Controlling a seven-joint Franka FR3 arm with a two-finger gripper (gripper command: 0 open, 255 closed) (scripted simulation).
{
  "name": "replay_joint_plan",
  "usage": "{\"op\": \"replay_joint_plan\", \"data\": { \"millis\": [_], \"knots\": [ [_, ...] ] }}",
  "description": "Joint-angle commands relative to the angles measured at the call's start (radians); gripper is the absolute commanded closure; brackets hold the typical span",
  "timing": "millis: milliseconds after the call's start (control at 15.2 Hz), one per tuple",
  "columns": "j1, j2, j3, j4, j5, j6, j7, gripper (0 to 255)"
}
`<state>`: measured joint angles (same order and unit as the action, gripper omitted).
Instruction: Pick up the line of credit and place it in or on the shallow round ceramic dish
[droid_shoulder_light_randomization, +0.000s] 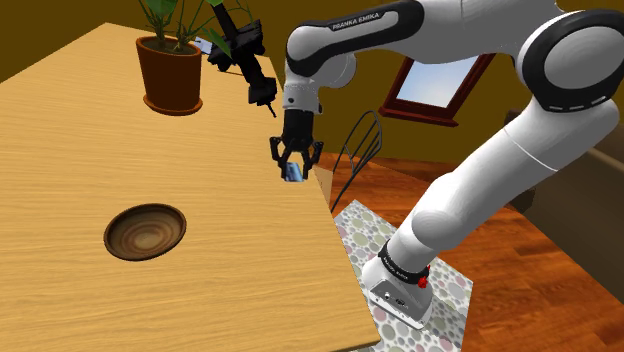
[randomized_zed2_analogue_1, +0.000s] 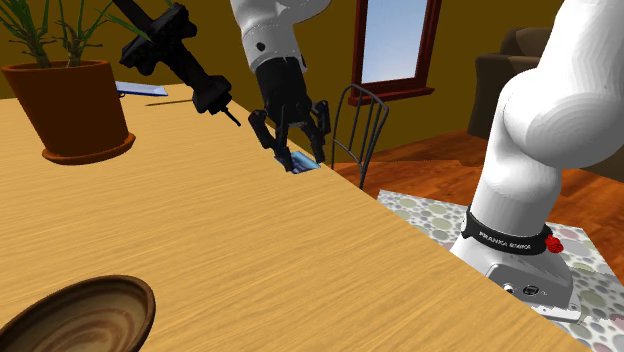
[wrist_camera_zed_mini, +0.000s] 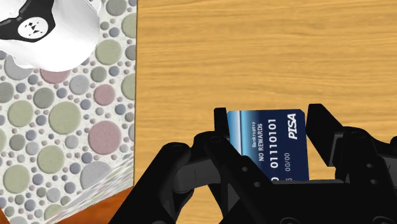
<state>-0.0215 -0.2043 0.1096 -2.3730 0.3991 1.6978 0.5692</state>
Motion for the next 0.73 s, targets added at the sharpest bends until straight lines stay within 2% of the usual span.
{"op": "replay_joint_plan", "data": {
  "millis": [0, 462, 660],
  "knots": [
    [0.000, -0.011, -0.001, 0.016, -0.001, -0.026, 0.009, 255],
    [-0.003, -0.048, -0.008, 0.075, -0.006, -0.119, 0.037, 255],
    [0.021, -0.029, 0.022, 0.097, 0.023, -0.103, 0.080, 255]
  ]
}}
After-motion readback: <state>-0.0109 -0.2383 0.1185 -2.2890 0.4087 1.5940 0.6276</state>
